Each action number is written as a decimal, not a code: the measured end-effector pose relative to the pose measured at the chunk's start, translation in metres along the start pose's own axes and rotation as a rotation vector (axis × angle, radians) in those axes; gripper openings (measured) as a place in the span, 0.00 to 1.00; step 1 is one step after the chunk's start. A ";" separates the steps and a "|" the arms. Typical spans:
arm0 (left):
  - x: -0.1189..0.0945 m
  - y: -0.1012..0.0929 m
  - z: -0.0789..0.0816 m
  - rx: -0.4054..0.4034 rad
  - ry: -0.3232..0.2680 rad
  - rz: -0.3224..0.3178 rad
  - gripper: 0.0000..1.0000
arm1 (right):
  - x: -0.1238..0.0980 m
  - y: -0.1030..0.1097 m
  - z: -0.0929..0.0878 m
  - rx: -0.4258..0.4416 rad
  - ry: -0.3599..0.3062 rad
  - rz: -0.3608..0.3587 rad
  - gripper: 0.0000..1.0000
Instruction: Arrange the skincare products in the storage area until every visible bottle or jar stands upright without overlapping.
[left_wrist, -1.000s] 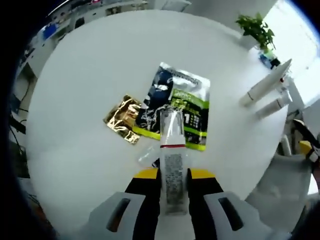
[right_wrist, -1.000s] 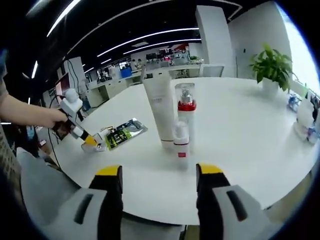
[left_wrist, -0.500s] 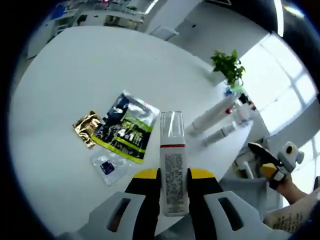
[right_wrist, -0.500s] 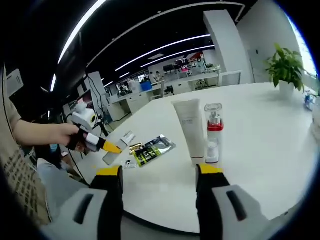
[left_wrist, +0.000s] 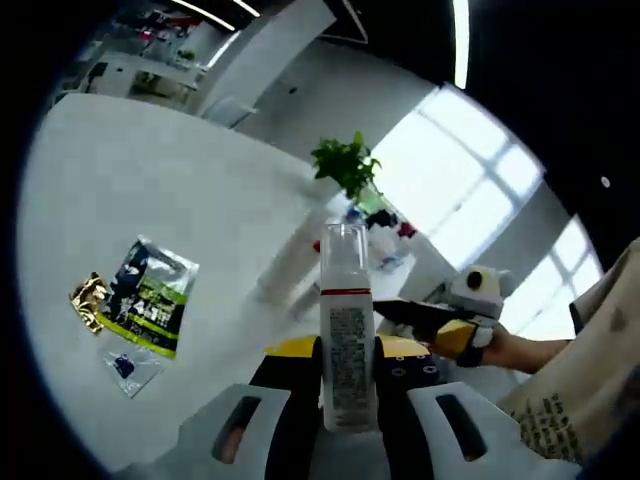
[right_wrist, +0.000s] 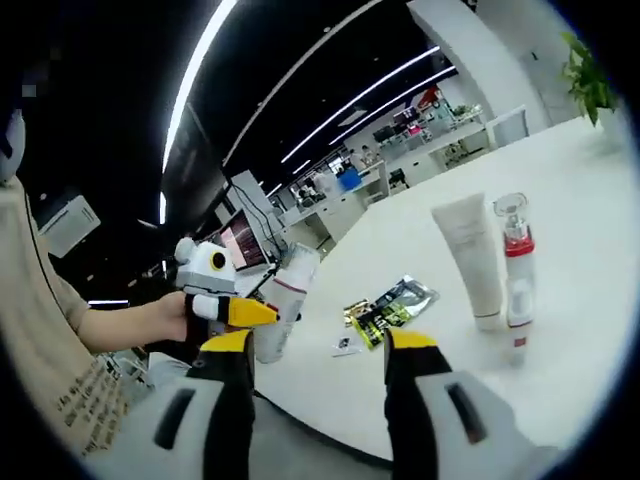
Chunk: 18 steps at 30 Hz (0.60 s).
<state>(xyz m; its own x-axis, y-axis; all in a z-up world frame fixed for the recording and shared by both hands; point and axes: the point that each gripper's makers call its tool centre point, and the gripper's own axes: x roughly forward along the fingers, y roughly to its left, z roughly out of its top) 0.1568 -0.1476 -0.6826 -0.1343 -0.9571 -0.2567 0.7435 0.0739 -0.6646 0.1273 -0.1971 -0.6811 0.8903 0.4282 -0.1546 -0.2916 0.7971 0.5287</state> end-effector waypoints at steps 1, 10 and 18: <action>0.001 -0.004 0.000 0.005 -0.005 -0.013 0.16 | 0.001 0.004 0.001 0.006 0.001 0.022 0.52; 0.007 -0.052 0.001 0.002 -0.080 -0.215 0.16 | 0.002 0.046 0.019 0.121 -0.049 0.238 0.40; 0.012 -0.078 -0.009 0.012 -0.079 -0.300 0.16 | 0.000 0.064 0.020 0.166 -0.031 0.322 0.34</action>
<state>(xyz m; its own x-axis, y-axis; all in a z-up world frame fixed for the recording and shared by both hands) 0.0914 -0.1619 -0.6401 -0.2978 -0.9546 0.0056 0.6860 -0.2181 -0.6942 0.1161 -0.1544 -0.6307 0.7728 0.6312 0.0657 -0.5002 0.5422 0.6752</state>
